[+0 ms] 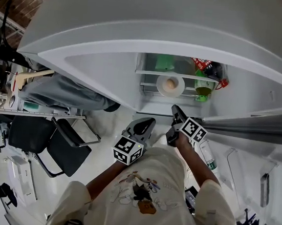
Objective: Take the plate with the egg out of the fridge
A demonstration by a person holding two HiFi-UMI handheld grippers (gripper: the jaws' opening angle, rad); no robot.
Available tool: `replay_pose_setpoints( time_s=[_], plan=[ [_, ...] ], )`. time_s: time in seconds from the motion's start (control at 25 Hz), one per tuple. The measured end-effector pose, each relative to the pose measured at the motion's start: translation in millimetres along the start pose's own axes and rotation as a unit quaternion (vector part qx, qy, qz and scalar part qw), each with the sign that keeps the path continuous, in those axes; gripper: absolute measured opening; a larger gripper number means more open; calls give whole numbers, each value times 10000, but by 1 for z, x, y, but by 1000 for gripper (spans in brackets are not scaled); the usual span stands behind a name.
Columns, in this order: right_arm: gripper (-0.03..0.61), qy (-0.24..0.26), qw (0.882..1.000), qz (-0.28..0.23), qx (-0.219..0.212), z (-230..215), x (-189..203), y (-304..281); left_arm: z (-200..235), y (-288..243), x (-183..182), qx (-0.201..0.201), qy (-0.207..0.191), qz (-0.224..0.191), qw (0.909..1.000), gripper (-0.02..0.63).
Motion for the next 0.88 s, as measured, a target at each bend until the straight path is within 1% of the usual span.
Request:
replay_pose_setpoints(
  time_s=[0.2,0.36,0.56,0.88],
  plan=[
    [67,-10,10000,16,61,-4,-2,-8,3,-4,1,-79,1,-5,10000,9],
    [69,75,9998,32,169,-12,-2,-14,6,-9,4,-181,13,-28,9998,9],
    [75,92,9997,45,237,-20,-4,-20,7,-14,7,-180,-14,-5,9998,9],
    [80,-81,9997,36,244,-27,-6,-28,9,-21,8,-205,-62,31,9998,9]
  ],
)
Point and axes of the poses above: the fingertips, and each gripper's own axes: y backward along the fingers, z to its left, x out of its underside, the point moved 10 cm from there along y, backward along the fingers, and after that the axes turned 7 degrees about -x, right-handed, at the moved point
